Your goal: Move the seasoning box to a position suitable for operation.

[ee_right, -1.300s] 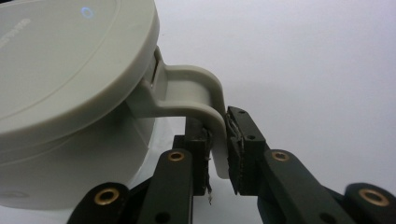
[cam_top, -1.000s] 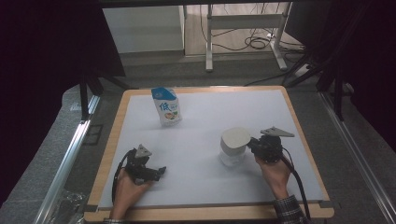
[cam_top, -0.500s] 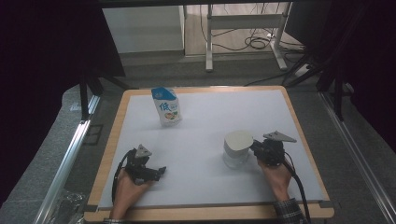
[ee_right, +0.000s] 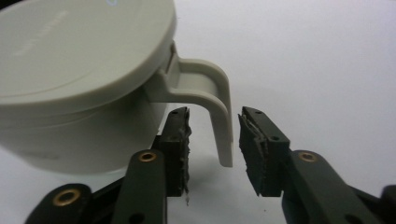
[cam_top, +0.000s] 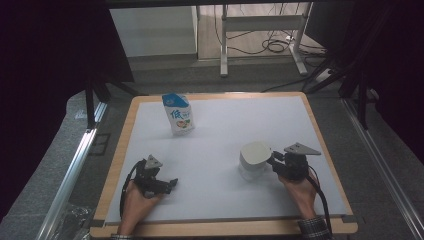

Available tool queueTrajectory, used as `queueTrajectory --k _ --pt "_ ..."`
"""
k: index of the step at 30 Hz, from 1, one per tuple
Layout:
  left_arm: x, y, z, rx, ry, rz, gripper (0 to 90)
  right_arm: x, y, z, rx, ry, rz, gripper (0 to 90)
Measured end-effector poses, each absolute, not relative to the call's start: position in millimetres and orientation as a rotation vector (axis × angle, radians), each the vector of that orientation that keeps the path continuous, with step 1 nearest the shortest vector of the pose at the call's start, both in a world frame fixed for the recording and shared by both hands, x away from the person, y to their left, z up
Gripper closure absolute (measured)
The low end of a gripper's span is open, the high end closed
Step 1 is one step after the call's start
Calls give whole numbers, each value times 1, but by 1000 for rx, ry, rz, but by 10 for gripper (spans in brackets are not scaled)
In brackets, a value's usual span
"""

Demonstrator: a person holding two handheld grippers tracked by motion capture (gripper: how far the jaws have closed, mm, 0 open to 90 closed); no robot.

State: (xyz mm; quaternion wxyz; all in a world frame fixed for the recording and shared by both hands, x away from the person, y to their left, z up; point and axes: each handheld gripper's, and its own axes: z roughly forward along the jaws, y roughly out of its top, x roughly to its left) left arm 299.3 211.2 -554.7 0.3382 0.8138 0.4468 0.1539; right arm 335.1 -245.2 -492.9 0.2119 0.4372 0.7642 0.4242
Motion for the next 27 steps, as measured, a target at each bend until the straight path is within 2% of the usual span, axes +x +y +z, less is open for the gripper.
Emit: queueTrajectory --k 11,27 --pt "299 211 -555 2121 1163 402 0 329 -256 -477 1090 2145 1151 541" --pt "299 211 -555 2116 1166 403 0 336 -263 -440 1148 2149 1229 512"
